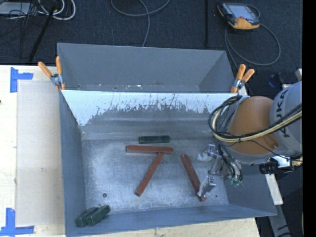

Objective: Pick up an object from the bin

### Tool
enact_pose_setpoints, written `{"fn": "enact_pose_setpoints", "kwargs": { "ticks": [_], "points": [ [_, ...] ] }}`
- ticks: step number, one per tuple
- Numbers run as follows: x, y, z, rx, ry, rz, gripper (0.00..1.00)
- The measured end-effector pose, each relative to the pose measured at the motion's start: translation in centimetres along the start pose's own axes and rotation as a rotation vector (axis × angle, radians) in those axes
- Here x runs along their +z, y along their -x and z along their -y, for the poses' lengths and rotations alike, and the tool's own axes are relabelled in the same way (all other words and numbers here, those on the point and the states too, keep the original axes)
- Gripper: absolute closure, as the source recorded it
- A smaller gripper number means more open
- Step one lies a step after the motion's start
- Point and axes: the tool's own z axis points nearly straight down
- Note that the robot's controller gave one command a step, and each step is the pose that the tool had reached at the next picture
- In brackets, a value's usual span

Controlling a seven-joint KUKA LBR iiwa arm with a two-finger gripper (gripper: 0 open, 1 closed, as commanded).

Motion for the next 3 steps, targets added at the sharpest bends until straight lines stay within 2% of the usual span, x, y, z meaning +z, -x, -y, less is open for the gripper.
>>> {"fn": "enact_pose_setpoints", "kwargs": {
  "ticks": [1,2,3],
  "points": [
    [-3.7,-2.7,-0.4,-0.034,-0.001,-0.008,0.00],
    [2.1,-0.9,-1.7,0.130,0.000,0.018,1.00],
    [2.1,-0.9,-1.7,0.130,0.000,0.018,1.00]
  ]
}}
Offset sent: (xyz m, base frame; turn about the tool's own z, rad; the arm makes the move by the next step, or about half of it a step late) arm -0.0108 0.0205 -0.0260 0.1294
